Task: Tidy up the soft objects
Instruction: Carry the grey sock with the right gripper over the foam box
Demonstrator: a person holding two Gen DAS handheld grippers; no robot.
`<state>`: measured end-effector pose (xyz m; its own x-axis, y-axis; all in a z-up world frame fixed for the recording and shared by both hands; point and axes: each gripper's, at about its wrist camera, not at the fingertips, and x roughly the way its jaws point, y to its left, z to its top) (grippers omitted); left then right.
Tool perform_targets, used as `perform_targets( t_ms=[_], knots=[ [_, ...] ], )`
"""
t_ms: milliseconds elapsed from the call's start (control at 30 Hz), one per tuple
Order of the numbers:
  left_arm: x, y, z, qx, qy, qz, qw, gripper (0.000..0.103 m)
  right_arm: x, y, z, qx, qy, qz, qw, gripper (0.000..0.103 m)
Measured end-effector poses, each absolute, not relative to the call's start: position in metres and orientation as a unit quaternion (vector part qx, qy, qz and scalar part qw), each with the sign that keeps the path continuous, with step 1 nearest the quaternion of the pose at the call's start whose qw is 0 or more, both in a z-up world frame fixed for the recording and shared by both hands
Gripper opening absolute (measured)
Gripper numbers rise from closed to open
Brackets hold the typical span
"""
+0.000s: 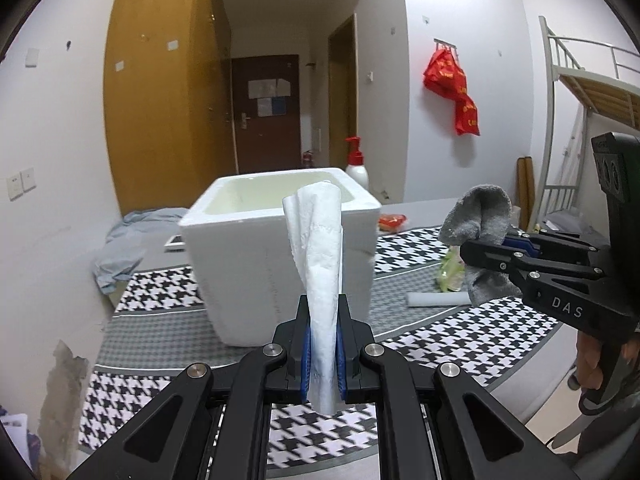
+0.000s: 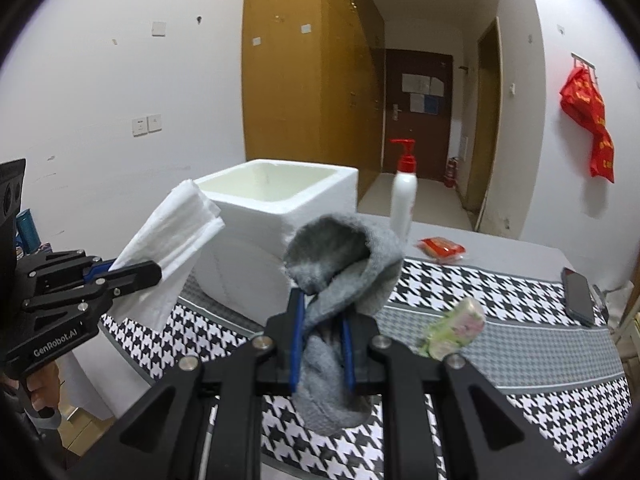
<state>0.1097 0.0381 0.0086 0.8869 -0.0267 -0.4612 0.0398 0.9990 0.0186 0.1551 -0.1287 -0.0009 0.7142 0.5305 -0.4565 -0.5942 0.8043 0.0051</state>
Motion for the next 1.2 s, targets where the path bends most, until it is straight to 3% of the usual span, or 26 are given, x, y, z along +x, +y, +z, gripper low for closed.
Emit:
perform_targets(
  t_ms=[1200],
  knots=[
    [0.1,0.086,0.045,0.003,0.173,0.056,0.983,0.011,0.172,-0.075,0.039,-0.081,0.196,0.349,0.913,0.02]
  ],
)
